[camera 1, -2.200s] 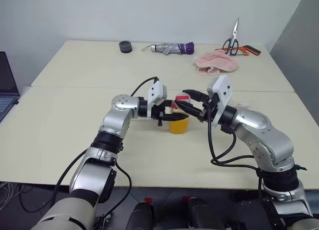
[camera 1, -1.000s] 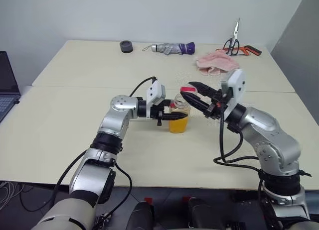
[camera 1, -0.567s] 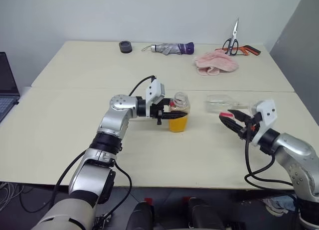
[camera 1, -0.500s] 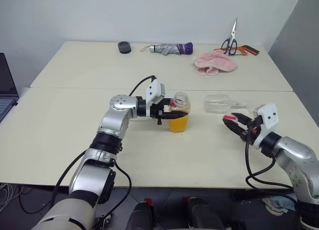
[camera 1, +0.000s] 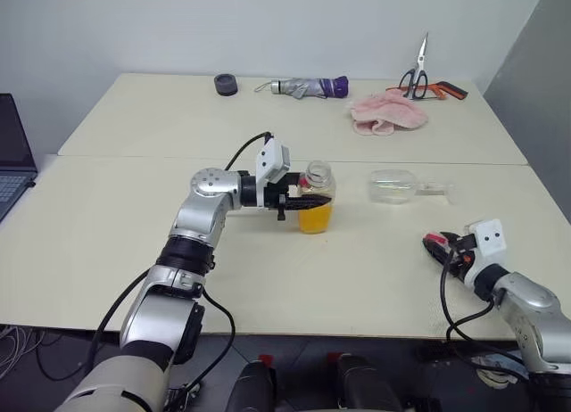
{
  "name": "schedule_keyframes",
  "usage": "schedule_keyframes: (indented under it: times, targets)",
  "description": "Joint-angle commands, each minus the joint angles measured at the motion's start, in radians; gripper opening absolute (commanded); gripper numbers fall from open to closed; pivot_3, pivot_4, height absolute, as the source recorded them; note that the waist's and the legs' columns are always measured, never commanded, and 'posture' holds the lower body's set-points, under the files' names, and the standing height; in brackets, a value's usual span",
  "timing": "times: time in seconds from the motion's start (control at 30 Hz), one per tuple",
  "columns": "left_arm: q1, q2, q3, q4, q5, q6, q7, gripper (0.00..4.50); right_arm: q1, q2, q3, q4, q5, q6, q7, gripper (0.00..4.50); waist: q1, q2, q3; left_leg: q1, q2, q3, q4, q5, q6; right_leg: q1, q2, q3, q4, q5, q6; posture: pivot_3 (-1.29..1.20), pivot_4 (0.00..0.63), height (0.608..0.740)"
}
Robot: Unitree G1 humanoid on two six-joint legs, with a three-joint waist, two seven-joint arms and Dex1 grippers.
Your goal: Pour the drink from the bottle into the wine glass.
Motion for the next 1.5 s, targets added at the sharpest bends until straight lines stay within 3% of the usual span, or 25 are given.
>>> schedule_keyframes:
  times: [0.03, 0.1, 0.3, 0.43, 0.6, 0.77, 1.03, 1.5]
  targets:
    - [-0.023, 0.014, 0.037, -0.028, -0.021, -0.013, 0.02, 1.77, 0.005, -0.02, -0.04, -0.039, 0.038, 0.012, 0.04, 4.11, 0.0, 0.0, 0.0, 0.0, 0.0, 0.0, 0.0, 0.0, 0.0, 0.0, 0.0, 0.0, 0.0, 0.0, 0.0, 0.0, 0.15, 0.74]
    - [-0.02, 0.023, 0.046, -0.028, -0.023, -0.013, 0.033, 1.77, 0.005, -0.033, -0.05, -0.058, 0.05, 0.014, 0.064, 4.48, 0.0, 0.0, 0.0, 0.0, 0.0, 0.0, 0.0, 0.0, 0.0, 0.0, 0.0, 0.0, 0.0, 0.0, 0.0, 0.0, 0.15, 0.74]
    - [-0.017, 0.058, 0.107, -0.007, -0.025, -0.007, 0.117, 1.77, -0.031, -0.095, -0.016, -0.213, 0.109, 0.086, 0.132, 4.5, -0.005, 0.0, 0.0, 0.0, 0.001, 0.0, 0.0, 0.0, 0.0, 0.0, 0.001, 0.0, 0.0, 0.0, 0.0, 0.0, 0.15, 0.74]
    - [-0.032, 0.09, 0.208, 0.041, -0.065, 0.035, 0.214, 1.77, -0.195, -0.095, 0.154, -0.359, 0.186, 0.2, 0.199, 4.5, -0.019, 0.001, 0.0, 0.001, 0.002, 0.0, 0.0, 0.0, 0.0, 0.0, 0.001, 0.0, 0.001, 0.0, 0.0, 0.0, 0.15, 0.74]
    - [-0.026, 0.147, 0.261, 0.11, -0.019, -0.011, 0.336, 1.77, -0.439, 0.028, 0.335, -0.3, 0.147, 0.225, 0.178, 4.5, -0.018, -0.001, 0.001, 0.0, 0.002, -0.003, 0.0, 0.0, 0.0, 0.0, 0.002, -0.003, 0.0, 0.0, 0.0, 0.0, 0.15, 0.74]
    - [0.002, 0.186, 0.271, 0.153, 0.037, -0.045, 0.479, 1.76, -0.582, 0.117, 0.438, -0.195, 0.065, 0.208, 0.164, 4.5, -0.01, -0.001, 0.002, -0.001, 0.002, -0.004, 0.001, 0.0, 0.0, -0.001, -0.001, -0.004, 0.0, 0.0, 0.0, 0.0, 0.15, 0.74]
    - [0.023, 0.194, 0.321, 0.179, 0.05, -0.006, 0.683, 1.76, -0.694, 0.215, 0.485, -0.117, 0.028, 0.209, 0.171, 4.5, 0.002, -0.002, 0.002, -0.003, 0.002, -0.005, 0.001, 0.0, 0.0, -0.002, -0.005, -0.005, 0.0, 0.0, -0.001, 0.0, 0.15, 0.74]
    - [0.01, 0.162, 0.355, 0.256, 0.027, -0.035, 0.77, 1.76, -0.733, 0.262, 0.514, -0.086, -0.021, 0.19, 0.195, 4.5, -0.001, -0.002, 0.002, -0.002, 0.002, -0.005, 0.001, 0.0, 0.0, -0.002, -0.004, -0.006, 0.001, 0.001, -0.001, 0.0, 0.15, 0.74]
